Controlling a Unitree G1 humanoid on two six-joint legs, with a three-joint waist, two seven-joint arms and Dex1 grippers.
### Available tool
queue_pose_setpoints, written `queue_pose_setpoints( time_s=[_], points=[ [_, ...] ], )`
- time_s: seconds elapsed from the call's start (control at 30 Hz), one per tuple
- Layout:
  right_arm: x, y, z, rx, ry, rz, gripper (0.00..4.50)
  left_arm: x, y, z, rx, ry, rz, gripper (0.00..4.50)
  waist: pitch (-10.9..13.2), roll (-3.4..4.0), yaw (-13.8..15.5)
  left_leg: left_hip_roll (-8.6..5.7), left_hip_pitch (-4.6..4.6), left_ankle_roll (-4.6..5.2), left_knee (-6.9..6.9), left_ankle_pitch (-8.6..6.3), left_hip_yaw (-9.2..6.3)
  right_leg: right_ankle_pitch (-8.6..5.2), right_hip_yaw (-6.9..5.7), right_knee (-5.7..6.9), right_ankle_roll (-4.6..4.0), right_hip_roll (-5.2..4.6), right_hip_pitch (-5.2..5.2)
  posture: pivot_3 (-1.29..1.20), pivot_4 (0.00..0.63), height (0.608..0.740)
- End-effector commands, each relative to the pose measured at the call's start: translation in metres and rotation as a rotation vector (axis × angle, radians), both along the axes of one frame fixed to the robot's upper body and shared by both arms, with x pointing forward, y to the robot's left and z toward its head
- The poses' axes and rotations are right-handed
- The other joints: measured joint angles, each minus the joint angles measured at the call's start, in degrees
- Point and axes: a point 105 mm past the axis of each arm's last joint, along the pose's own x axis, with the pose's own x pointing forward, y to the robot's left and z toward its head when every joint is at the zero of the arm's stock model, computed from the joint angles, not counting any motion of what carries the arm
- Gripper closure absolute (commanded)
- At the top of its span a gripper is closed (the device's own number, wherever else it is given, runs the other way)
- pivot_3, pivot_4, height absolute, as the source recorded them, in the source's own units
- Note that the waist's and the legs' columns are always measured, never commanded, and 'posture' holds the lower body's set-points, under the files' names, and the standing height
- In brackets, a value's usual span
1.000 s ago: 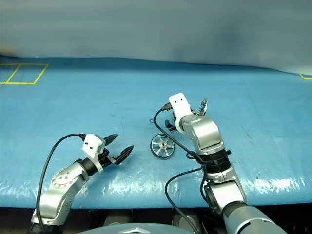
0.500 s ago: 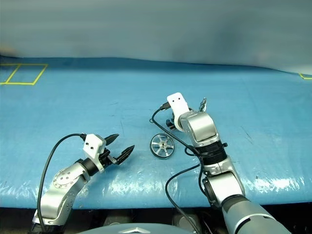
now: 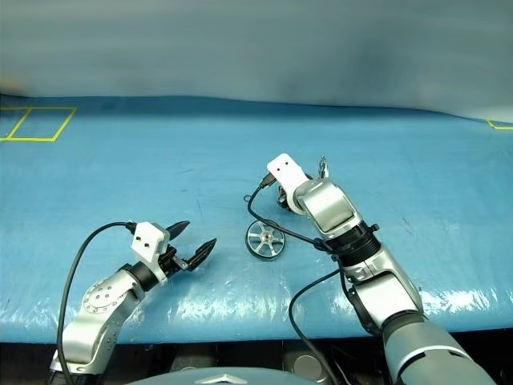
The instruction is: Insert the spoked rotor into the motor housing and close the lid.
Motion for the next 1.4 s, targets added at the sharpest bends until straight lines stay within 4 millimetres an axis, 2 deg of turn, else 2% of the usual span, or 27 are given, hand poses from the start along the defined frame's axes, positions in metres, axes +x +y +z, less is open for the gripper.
queue_pose_setpoints(
  time_s=[0.03, 0.23, 0.37, 0.6, 0.8, 0.97, 1.13, 1.4],
  points=[
    [-0.002, 0.011, 0.016, -0.004, -0.058, 0.134, 2.57, 0.002, 0.005, 0.014, 0.018, -0.079, 0.015, 0.0, 0.0, 0.01, 0.0, 0.0, -0.01, 0.0, -0.01, 0.0, 0.0, 0.0, 0.0, -0.01, 0.0, 0.0, -0.01, 0.0, 0.15, 0.74],
    [-0.003, 0.032, 0.047, -0.037, -0.195, 0.357, 2.62, 0.002, 0.011, 0.018, 0.044, -0.13, 0.032, 0.0, 0.2, 0.2, -0.1, 0.02, -0.1, 0.0, -0.14, 0.0, 0.0, 0.12, 0.0, 0.0, 0.21, 0.02, -0.19, 0.0, 0.15, 0.74],
    [-0.012, 0.057, 0.069, -0.057, -0.28, 0.549, 2.64, 0.0, 0.014, 0.021, 0.04, -0.155, 0.052, 0.0, 0.3, 0.4, -0.1, 0.02, -0.19, 0.0, -0.19, 0.0, 0.01, 0.15, 0.0, 0.0, 0.27, 0.03, -0.3, 0.0, 0.15, 0.74],
    [-0.029, 0.1, 0.081, -0.07, -0.333, 0.795, 2.65, -0.014, 0.019, 0.018, 0.043, -0.158, 0.056, 0.0, 0.4, 0.4, 0.2, 0.03, -0.21, -0.01, -0.25, -0.01, -0.01, 0.15, -0.01, -0.05, 0.24, 0.02, -0.3, 0.0, 0.15, 0.74],
    [-0.047, 0.136, 0.07, -0.1, -0.313, 0.973, 2.65, -0.025, 0.024, 0.015, 0.056, -0.158, 0.076, 0.0, 0.4, 0.41, 0.1, 0.05, -0.2, -0.03, -0.21, 0.0, 0.0, 0.15, -0.03, -0.01, 0.24, 0.03, -0.31, 0.0, 0.15, 0.74],
    [-0.052, 0.149, 0.052, -0.148, -0.281, 1.04, 2.65, -0.03, 0.025, 0.016, 0.046, -0.154, 0.089, 0.0, 0.4, 0.42, 0.2, 0.06, -0.19, -0.04, -0.21, 0.01, 0.0, 0.15, -0.05, 0.01, 0.23, 0.03, -0.3, 0.0, 0.15, 0.74],
    [-0.05, 0.144, 0.035, -0.209, -0.236, 1.054, 2.65, -0.034, 0.024, 0.015, 0.039, -0.147, 0.101, 0.0, 0.4, 0.41, 0.4, 0.06, -0.19, -0.06, -0.17, 0.02, 0.0, 0.15, -0.04, 0.01, 0.23, 0.03, -0.29, 0.0, 0.15, 0.74],
    [-0.061, 0.125, 0.016, -0.313, -0.153, 1.156, 2.65, -0.034, 0.022, 0.014, 0.036, -0.147, 0.104, 0.0, 0.4, 0.42, 0.4, 0.06, -0.18, -0.06, -0.19, 0.01, 0.0, 0.12, -0.05, 0.03, 0.19, 0.04, -0.31, 0.0, 0.15, 0.74]
  ],
)
